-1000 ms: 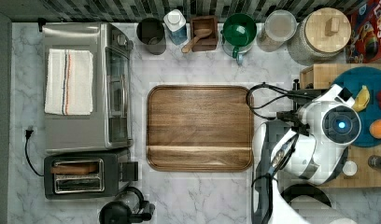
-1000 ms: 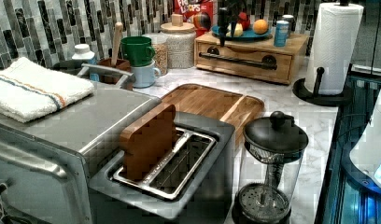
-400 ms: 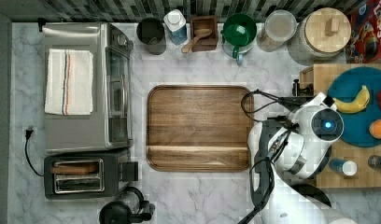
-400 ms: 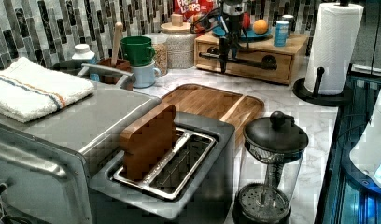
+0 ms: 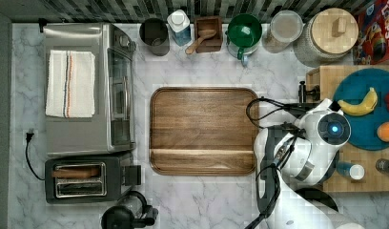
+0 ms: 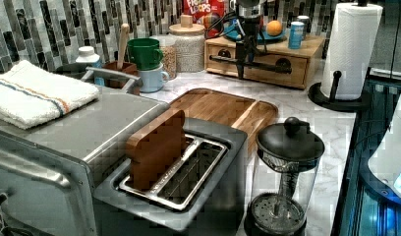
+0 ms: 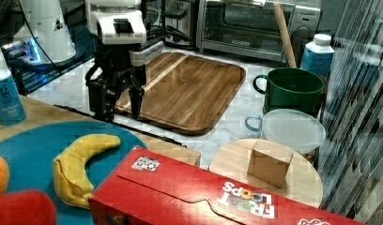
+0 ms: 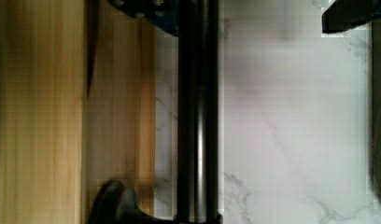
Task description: Open the drawer.
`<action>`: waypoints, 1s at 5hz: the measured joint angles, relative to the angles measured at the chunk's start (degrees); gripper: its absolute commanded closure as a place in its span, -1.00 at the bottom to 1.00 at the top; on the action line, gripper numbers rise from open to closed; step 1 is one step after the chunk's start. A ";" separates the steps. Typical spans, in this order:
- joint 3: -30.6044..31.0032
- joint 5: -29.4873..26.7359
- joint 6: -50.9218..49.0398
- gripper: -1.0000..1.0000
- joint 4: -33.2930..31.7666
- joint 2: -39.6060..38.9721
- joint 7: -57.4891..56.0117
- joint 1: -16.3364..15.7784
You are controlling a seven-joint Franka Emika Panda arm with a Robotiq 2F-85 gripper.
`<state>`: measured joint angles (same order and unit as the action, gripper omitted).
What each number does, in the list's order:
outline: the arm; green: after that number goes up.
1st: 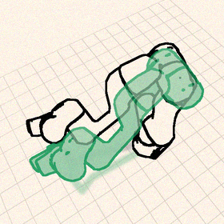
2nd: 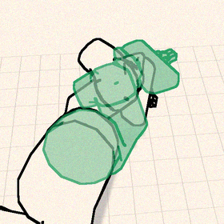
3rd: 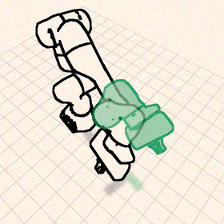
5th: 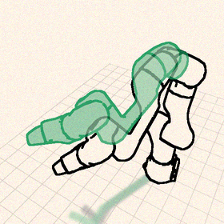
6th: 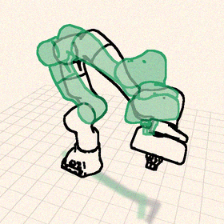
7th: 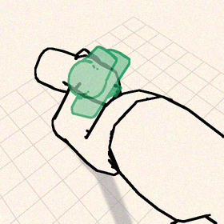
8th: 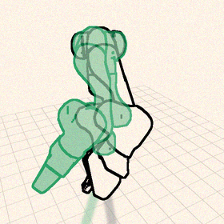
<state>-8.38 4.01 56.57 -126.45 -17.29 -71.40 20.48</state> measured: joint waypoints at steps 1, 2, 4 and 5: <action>0.04 -0.43 0.03 -1.00 0.00 -0.01 0.00 0.00; 0.03 -1.55 3.47 -1.00 -1.01 -0.07 0.95 -0.20; 0.40 -3.28 6.88 -1.00 -1.90 -0.36 6.71 -0.17; 0.36 -3.34 7.05 -1.00 -1.90 -0.28 9.90 -0.17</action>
<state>-8.02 0.66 63.62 -128.36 -17.57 -61.49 20.31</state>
